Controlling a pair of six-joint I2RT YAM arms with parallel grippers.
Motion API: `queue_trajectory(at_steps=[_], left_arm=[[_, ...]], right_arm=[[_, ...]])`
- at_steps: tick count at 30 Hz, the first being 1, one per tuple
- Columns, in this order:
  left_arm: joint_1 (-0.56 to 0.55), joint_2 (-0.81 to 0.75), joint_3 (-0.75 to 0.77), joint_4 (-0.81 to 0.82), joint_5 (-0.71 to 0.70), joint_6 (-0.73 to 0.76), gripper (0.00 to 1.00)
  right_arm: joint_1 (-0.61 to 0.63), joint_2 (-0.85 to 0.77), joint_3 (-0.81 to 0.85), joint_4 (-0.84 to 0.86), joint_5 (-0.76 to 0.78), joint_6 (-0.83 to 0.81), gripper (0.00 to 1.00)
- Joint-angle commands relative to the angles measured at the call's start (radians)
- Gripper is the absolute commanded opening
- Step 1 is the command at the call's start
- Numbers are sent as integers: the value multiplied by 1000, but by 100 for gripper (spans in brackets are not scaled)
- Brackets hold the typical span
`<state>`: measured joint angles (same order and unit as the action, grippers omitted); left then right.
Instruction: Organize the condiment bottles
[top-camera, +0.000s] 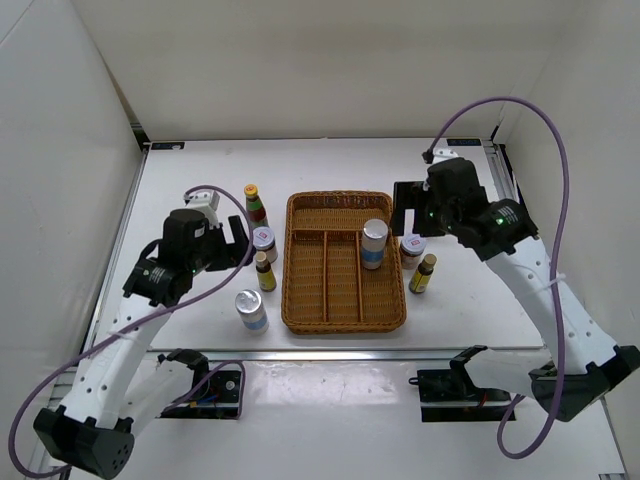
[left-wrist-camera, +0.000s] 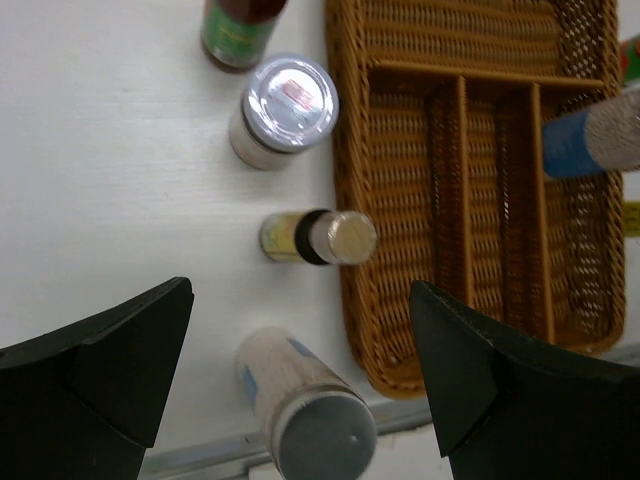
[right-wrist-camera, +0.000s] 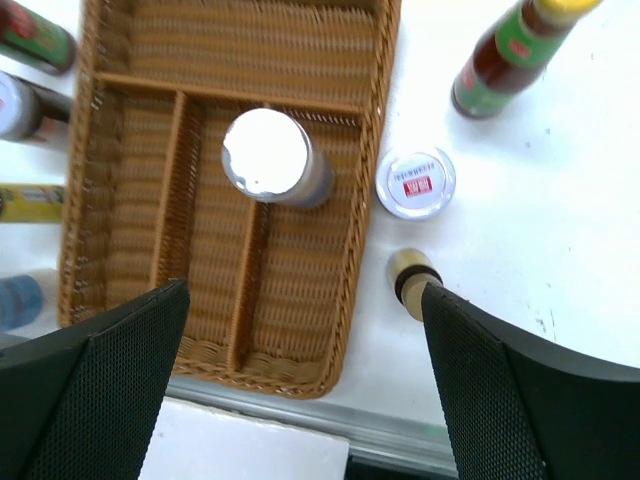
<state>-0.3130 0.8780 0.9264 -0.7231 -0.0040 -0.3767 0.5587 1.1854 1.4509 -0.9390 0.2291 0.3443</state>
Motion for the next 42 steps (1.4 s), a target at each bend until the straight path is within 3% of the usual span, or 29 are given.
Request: queue_trajectory(at_steps=[1, 7, 14, 28, 35, 39, 40, 42], left_arm=[[-41, -66, 21, -102, 72, -82, 100], [-51, -8, 83, -258, 140, -135, 100], [-107, 39, 95, -416, 91, -214, 100], [-117, 117, -8, -429, 101, -318, 100], [-117, 148, 12, -397, 101, -327, 87], [-138, 183, 46, -388, 110, -308, 70], [-138, 184, 58, -388, 119, -307, 61], [-152, 194, 110, -388, 119, -307, 51]], right_arm=[[3, 0, -43, -11, 16, 2, 100], [3, 32, -32, -11, 16, -7, 100], [3, 33, -14, -11, 16, -7, 100], [3, -7, -78, -11, 7, 13, 100], [3, -26, -96, -11, 16, 13, 100], [3, -36, -118, -11, 26, 13, 100], [3, -36, -118, -20, 26, 13, 100], [3, -46, -129, -20, 13, 24, 100]])
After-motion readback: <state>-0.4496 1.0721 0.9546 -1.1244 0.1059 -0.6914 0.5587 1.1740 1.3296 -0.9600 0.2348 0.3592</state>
